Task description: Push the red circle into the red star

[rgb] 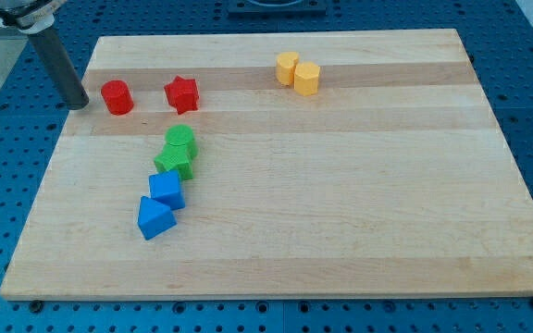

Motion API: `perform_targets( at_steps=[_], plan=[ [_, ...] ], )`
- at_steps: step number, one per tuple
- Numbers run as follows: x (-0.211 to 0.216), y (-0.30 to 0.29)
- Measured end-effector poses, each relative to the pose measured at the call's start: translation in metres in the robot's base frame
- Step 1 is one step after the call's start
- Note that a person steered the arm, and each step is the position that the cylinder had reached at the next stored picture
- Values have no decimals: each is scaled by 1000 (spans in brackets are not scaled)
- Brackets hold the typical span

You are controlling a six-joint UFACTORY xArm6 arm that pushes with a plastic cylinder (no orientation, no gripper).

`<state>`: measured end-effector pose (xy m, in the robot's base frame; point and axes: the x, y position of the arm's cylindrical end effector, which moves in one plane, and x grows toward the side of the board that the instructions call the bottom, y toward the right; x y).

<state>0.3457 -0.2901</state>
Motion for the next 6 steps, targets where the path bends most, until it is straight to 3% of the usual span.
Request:
perform_targets(
  at_steps=[1,3,6],
  plan=[
    [0,5],
    [-9,103],
    [-9,113]
  ],
)
